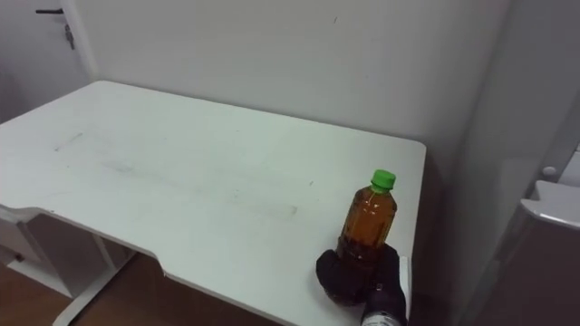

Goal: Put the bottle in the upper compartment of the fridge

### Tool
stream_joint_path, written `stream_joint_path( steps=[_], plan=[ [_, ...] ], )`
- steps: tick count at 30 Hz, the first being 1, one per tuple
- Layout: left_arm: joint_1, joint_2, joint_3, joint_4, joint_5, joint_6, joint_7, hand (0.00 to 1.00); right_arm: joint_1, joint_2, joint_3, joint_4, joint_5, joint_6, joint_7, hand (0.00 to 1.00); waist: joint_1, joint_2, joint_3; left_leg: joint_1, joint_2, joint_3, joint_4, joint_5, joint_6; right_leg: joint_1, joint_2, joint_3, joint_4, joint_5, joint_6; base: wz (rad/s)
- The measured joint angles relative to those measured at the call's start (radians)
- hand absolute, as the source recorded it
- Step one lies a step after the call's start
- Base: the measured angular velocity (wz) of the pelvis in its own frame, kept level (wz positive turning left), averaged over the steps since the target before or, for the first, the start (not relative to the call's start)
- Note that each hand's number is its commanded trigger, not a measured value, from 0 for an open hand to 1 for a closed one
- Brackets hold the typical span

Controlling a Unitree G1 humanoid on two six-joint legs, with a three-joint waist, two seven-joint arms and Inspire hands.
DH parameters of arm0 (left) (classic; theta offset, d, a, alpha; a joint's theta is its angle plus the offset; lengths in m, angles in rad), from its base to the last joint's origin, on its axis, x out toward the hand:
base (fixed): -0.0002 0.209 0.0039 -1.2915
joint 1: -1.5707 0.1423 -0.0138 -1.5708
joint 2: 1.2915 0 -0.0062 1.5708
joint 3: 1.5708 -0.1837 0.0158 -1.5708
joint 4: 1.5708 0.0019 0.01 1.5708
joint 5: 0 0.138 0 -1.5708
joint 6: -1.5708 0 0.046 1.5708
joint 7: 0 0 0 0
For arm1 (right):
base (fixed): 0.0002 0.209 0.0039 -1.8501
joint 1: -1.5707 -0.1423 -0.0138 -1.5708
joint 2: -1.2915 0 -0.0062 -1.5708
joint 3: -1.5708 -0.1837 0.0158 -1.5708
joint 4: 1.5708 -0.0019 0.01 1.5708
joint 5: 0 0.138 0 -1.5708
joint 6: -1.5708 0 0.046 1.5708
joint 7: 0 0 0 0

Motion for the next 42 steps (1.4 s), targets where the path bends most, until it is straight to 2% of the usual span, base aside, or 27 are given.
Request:
stream_joint_path(
  steps=[9,15,18,21,23,25,27,29,31,35,38,42],
  plan=[
    [0.039,0.007,0.013,-0.014,0.001,-0.025,-0.004,0.0,0.002,-0.006,0.005,-0.004,0.064,0.004,0.071,1.0,-0.002,-0.002,-0.0017,0.026,0.0,0.004,-0.016,0.0,0.0,0.022,0.001,0.001,-0.014,0.004,0.003,0.0],
    [0.054,0.01,0.057,-0.013,0.01,-0.04,-0.004,0.0,0.002,-0.016,0.002,-0.068,0.062,0.032,0.095,1.0,-0.007,-0.005,-0.0041,0.038,0.0,0.009,-0.016,0.0,0.0,0.027,0.0,0.002,-0.014,0.004,0.004,-0.01],
    [0.056,0.008,0.085,-0.012,0.018,-0.051,-0.003,0.0,0.016,-0.05,0.001,-0.174,0.055,0.033,0.119,1.0,-0.015,-0.009,-0.0066,0.05,-0.001,0.008,-0.024,0.0,0.0,0.034,-0.001,0.004,-0.013,0.004,0.004,-0.03],
    [0.056,0.009,0.112,0.01,0.019,-0.056,0.016,0.0,0.024,-0.086,0.0,-0.274,0.053,0.033,0.151,1.0,-0.038,-0.02,-0.0126,0.073,-0.001,0.01,-0.034,0.0,-0.001,0.054,0.001,0.008,-0.019,0.005,0.004,-0.02],
    [0.06,0.009,0.137,0.009,0.019,-0.067,0.026,0.0,0.04,-0.123,-0.002,-0.352,0.054,0.033,0.16,1.0,-0.041,-0.031,-0.0173,0.101,0.001,0.028,-0.047,0.0,-0.001,0.075,0.003,0.024,-0.028,0.005,0.006,-0.16],
    [0.062,0.01,0.154,0.008,0.019,-0.073,0.036,0.0,0.054,-0.143,-0.006,-0.419,0.054,0.033,0.177,1.0,-0.047,-0.037,-0.0201,0.116,0.003,0.034,-0.054,0.0,-0.001,0.086,0.005,0.027,-0.034,0.009,0.006,-0.15],
    [0.058,0.011,0.171,0.018,0.019,-0.076,0.039,0.0,0.061,-0.153,-0.008,-0.462,0.062,0.033,0.193,1.0,-0.061,-0.043,-0.0191,0.134,0.005,0.043,-0.063,0.0,-0.001,0.098,0.007,0.035,-0.036,0.011,0.006,-0.15],
    [0.056,0.02,0.183,0.021,0.017,-0.082,0.039,0.0,0.078,-0.156,-0.031,-0.51,0.061,0.034,0.225,1.0,-0.078,-0.056,-0.0256,0.144,0.009,0.05,-0.069,-0.001,-0.002,0.1,0.011,0.055,-0.036,0.014,0.005,-0.16],
    [0.053,0.022,0.211,0.046,0.018,-0.097,0.045,0.0,0.078,-0.156,-0.057,-0.541,0.059,0.037,0.244,1.0,-0.081,-0.06,-0.0243,0.152,0.014,0.061,-0.069,-0.002,-0.003,0.103,0.018,0.07,-0.04,0.021,0.004,-0.22],
    [0.056,0.022,0.233,0.083,0.02,-0.096,0.046,0.0,0.079,-0.165,-0.122,-0.608,0.05,0.037,0.253,1.0,-0.092,-0.054,-0.0197,0.173,0.02,0.076,-0.071,-0.004,-0.004,0.123,0.028,0.093,-0.063,0.037,0.002,-0.17],
    [0.064,0.022,0.249,0.085,0.02,-0.094,0.046,0.0,0.078,-0.194,-0.146,-0.653,0.05,0.037,0.262,1.0,-0.095,-0.055,-0.0204,0.174,0.025,0.086,-0.071,-0.004,-0.004,0.12,0.033,0.11,-0.067,0.044,-0.001,-0.13],
    [0.082,0.022,0.25,0.094,0.021,-0.094,0.046,0.0,0.079,-0.2,-0.171,-0.702,0.014,0.037,0.262,1.0,-0.115,-0.052,-0.0215,0.175,0.027,0.088,-0.07,-0.003,-0.005,0.122,0.035,0.111,-0.067,0.046,-0.003,-0.01]
  ],
)
